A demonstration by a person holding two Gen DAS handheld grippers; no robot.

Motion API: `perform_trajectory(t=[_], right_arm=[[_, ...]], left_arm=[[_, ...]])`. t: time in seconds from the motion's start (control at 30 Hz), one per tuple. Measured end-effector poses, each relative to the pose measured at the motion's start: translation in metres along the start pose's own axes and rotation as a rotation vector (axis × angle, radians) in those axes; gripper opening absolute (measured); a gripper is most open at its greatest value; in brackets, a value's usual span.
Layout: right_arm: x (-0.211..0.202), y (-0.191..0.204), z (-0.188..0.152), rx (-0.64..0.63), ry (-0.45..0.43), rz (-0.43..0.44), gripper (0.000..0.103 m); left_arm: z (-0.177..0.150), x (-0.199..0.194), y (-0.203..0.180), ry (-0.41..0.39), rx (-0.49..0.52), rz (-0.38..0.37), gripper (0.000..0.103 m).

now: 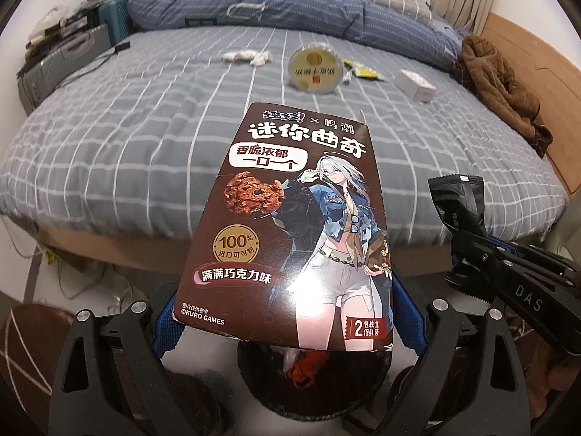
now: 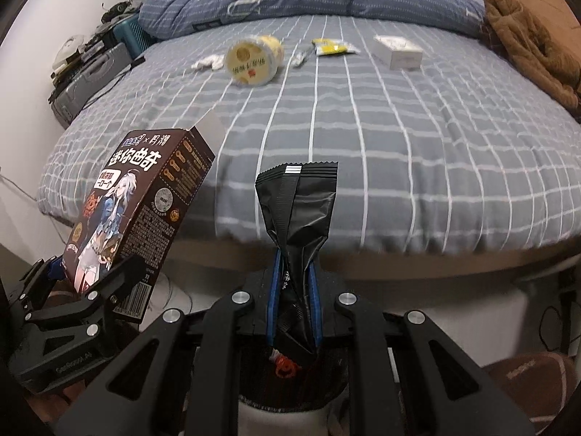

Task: Collect trash
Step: 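Carry the black sachet and cookie box off the bed down over the bin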

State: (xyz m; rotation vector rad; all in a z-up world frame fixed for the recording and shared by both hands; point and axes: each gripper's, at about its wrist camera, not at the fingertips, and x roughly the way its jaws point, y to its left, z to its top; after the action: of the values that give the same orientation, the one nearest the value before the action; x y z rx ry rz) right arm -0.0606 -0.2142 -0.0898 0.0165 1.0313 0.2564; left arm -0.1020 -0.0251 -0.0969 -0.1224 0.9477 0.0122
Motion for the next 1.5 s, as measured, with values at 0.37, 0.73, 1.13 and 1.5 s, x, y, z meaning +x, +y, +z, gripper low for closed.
perform_trajectory(t=[0.37, 0.73, 1.13, 1.5], right_arm=[[0.007, 0.016, -0.03, -0.044, 0.078, 0.015, 0.014], [0.045, 0.03, -0.054, -0.098, 0.192, 0.011, 0.015], [0.082, 0.051, -0.053, -0.098, 0.283, 0.045, 0.015], [0.111, 0.06, -0.057, -0.08, 0.36, 0.009, 0.015]], left_arm=[[-0.038, 0.005, 0.008, 0.103, -0.025, -0.023, 0.09], [-0.06, 0.013, 0.021, 0.155, -0.035, -0.014, 0.09], [-0.076, 0.031, 0.048, 0.238, -0.064, 0.018, 0.09], [-0.079, 0.064, 0.06, 0.276, -0.022, 0.076, 0.09]])
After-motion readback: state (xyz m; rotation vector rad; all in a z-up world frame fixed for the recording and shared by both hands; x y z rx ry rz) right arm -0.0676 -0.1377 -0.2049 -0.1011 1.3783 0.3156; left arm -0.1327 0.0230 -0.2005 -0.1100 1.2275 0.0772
